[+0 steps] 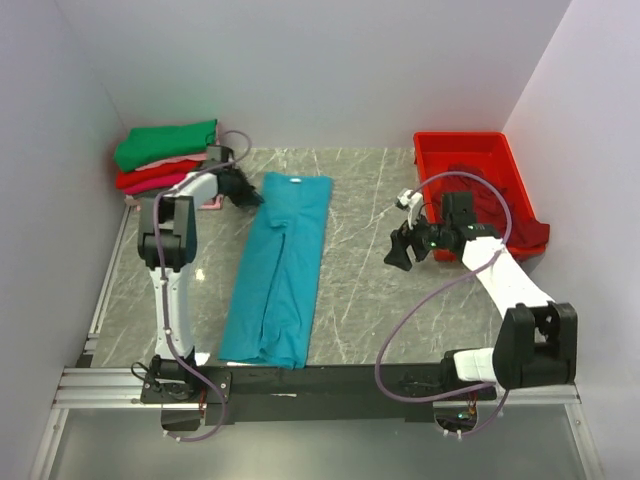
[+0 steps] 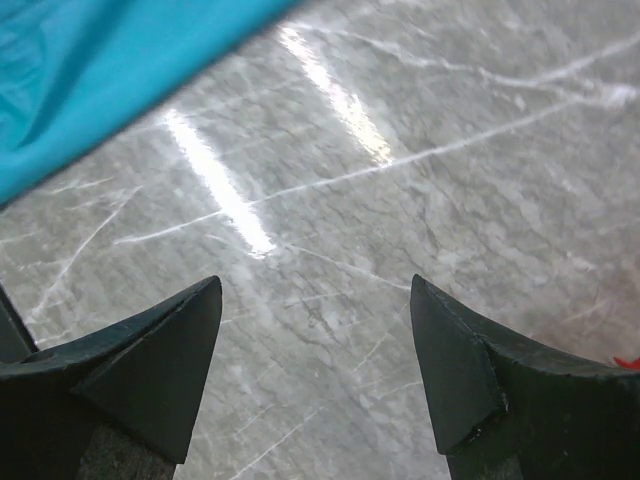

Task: Fold and stack the t-shirts
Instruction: Fold the tshirt

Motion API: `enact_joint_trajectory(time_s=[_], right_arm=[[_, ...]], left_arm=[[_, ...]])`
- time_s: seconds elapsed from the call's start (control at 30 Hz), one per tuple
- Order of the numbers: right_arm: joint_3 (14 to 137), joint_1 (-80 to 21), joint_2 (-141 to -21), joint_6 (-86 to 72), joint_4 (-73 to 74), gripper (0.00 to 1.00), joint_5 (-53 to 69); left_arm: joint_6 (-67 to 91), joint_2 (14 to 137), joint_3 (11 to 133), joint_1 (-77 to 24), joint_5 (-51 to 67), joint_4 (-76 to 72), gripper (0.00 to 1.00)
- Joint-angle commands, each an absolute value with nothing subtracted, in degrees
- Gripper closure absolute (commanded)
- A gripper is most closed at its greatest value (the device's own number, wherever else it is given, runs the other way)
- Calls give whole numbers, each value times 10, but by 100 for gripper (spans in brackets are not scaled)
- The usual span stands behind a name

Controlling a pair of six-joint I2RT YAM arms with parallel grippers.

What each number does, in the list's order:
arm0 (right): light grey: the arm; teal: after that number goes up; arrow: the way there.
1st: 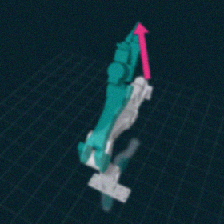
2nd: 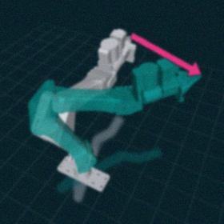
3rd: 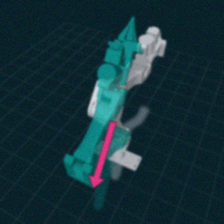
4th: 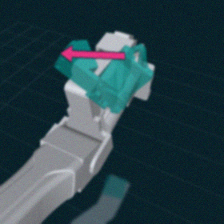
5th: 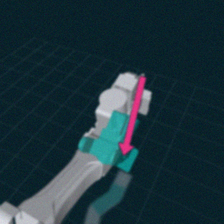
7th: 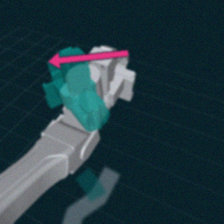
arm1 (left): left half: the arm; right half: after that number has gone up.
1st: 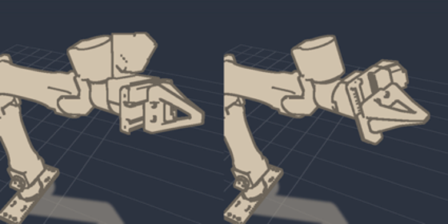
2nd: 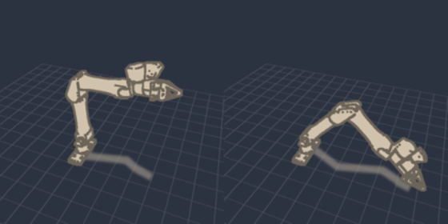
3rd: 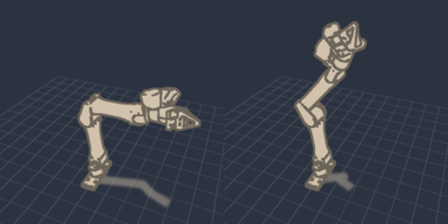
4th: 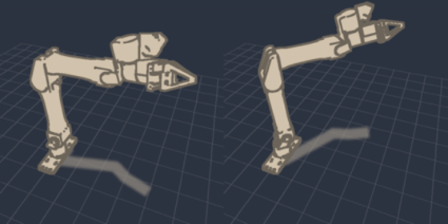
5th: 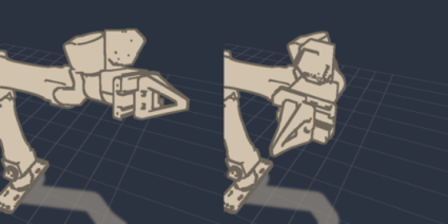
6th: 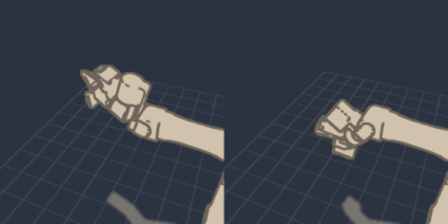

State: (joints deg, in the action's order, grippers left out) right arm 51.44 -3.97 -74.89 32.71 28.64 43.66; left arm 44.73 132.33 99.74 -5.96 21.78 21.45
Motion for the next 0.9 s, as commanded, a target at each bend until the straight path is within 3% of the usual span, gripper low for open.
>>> enact_joint_trajectory(time_s=[0.0,0.07,0.1,0.2,0.23,0.33,0.6,0.87], right_arm=[[552,-40,-778,262,238,18,395],[587,-47,-822,191,219,19,371],[604,-59,-842,165,214,19,367],[688,-88,-940,46,210,20,347],[710,-115,-993,20,213,21,348],[783,-168,-1085,-82,193,23,348],[954,-227,-1251,-228,170,28,288],[997,-227,-1318,-265,192,40,278]], left_arm=[[486,1305,980,-61,142,209,100],[483,1303,987,-61,169,201,95],[478,1296,991,-61,181,199,79],[458,1268,994,-62,201,186,60],[442,1237,989,-63,202,184,49],[405,1169,981,-63,196,184,38],[331,1001,955,-62,208,210,35],[273,779,792,-57,127,209,27]])
